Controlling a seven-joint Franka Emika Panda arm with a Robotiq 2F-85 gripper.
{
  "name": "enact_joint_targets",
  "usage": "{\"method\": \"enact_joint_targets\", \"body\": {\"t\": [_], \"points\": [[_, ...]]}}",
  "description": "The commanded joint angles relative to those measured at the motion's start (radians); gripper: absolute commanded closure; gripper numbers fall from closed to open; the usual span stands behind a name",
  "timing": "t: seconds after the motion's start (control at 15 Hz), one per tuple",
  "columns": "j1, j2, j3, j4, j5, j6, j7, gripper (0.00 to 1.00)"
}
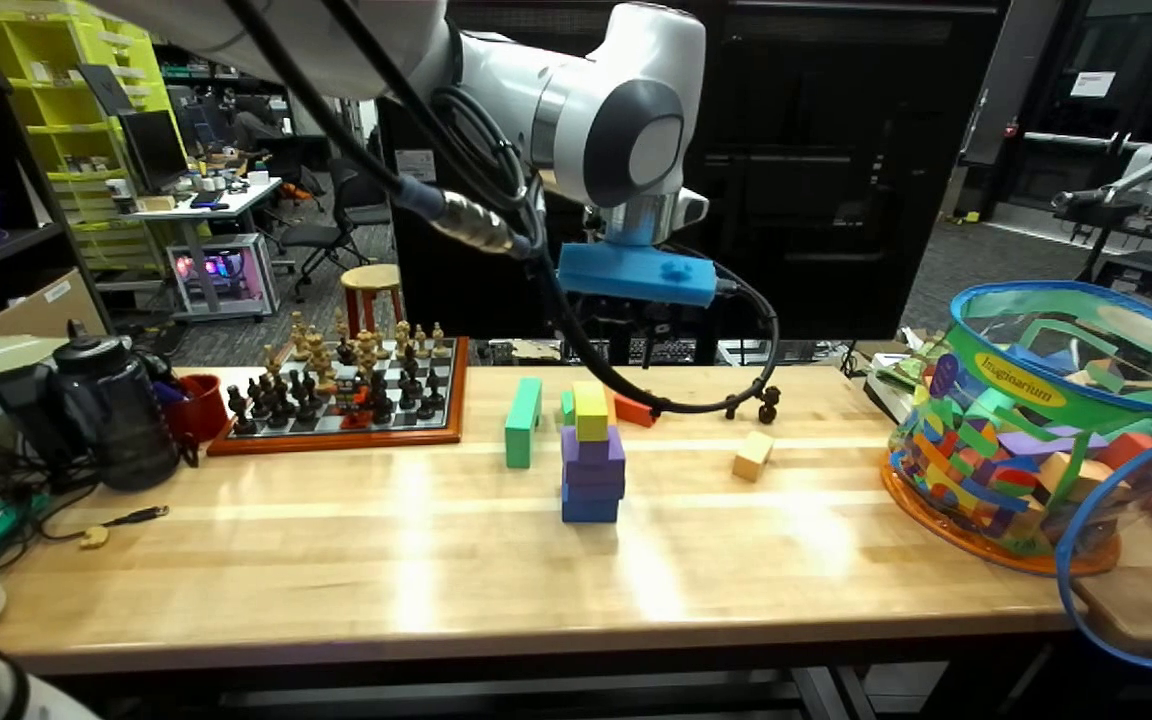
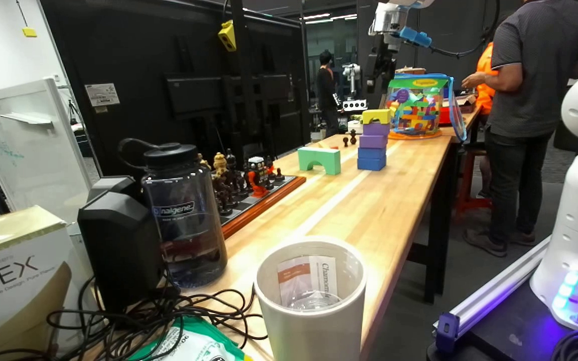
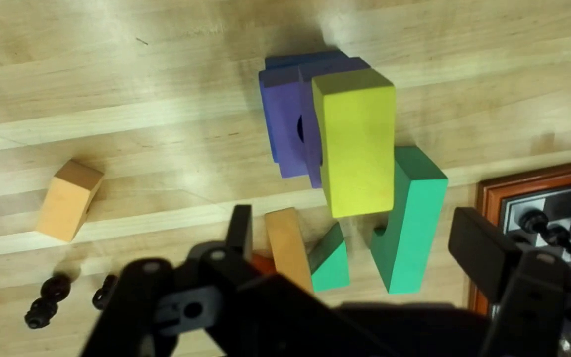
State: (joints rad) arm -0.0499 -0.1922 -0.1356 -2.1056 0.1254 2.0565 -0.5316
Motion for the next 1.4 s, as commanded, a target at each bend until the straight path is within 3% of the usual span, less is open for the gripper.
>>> {"method": "enact_joint_targets", "body": {"t": [0.0, 0.27, 0.33, 1.33], "points": [[-0.002, -0.066, -0.03, -0.09, 0.076, 0.112, -0.026, 0.0], [0.007, -0.065, -0.061, -0.151, 0.187, 0.266, -0.039, 0.0], [0.003, -0.033, -0.052, -0.101, 0.138, 0.204, -0.011, 0.0], [0.004, -0.027, -0.053, -0.106, 0.142, 0.214, -0.011, 0.0]]}}
